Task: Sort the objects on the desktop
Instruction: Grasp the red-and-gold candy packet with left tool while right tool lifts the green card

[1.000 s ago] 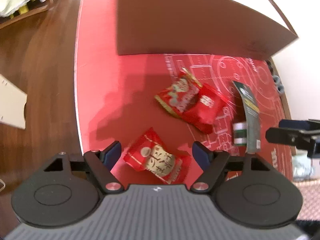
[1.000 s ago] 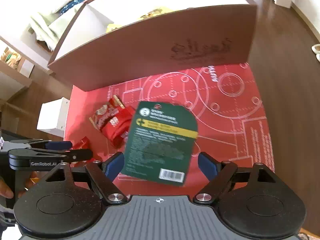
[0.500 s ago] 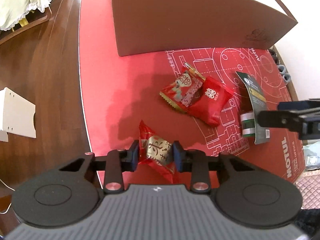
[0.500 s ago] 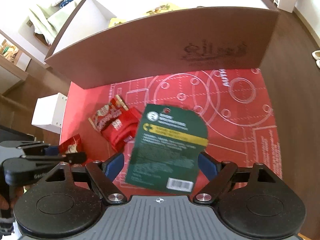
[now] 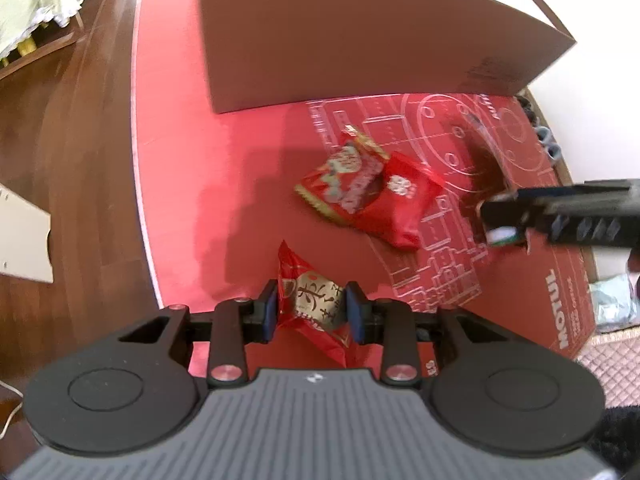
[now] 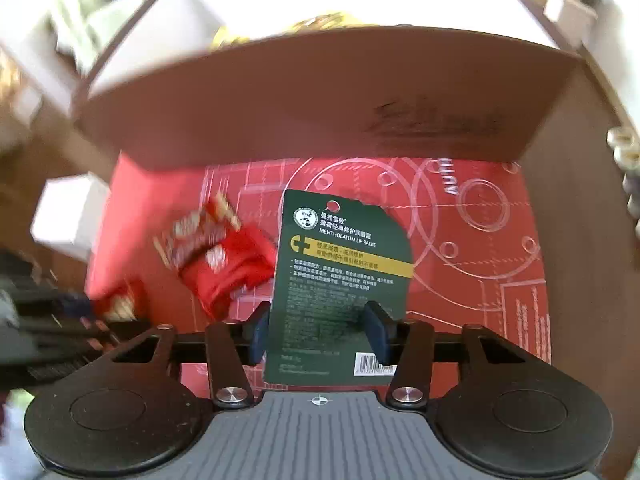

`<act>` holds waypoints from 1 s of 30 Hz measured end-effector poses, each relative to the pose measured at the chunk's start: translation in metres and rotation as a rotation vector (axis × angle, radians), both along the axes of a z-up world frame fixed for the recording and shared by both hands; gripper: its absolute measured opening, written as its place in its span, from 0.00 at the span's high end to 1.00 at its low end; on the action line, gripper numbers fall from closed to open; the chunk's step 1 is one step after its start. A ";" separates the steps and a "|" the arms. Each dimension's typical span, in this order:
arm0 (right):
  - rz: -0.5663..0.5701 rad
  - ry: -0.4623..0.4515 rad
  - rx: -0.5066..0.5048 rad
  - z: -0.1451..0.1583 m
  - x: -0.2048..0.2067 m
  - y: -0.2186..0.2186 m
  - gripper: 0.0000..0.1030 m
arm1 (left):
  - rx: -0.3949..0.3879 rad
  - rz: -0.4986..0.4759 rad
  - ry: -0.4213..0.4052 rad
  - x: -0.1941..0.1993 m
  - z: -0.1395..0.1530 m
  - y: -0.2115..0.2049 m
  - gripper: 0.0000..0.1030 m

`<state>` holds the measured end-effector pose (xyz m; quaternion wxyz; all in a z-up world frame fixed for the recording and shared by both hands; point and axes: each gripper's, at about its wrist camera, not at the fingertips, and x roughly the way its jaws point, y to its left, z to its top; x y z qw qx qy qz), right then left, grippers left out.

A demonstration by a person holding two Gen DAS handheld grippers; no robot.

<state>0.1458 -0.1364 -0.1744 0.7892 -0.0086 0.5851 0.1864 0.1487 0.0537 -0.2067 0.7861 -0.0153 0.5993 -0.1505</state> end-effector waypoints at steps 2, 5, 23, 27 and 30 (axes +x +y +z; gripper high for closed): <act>-0.080 0.041 0.095 0.007 0.005 -0.023 0.61 | -0.009 -0.030 -0.015 -0.001 0.003 -0.005 0.72; -0.195 0.102 0.227 0.016 0.012 -0.054 0.67 | -0.025 -0.061 -0.030 -0.002 0.007 -0.012 0.72; -0.436 0.225 0.556 0.014 0.018 -0.126 0.76 | -0.060 -0.090 -0.051 0.000 0.019 -0.014 0.73; -0.436 0.221 0.600 0.020 0.017 -0.128 0.76 | -0.080 -0.102 -0.068 0.000 0.029 -0.015 0.73; -0.434 0.211 0.626 0.028 0.017 -0.129 0.76 | -0.090 -0.116 -0.086 0.001 0.040 -0.017 0.73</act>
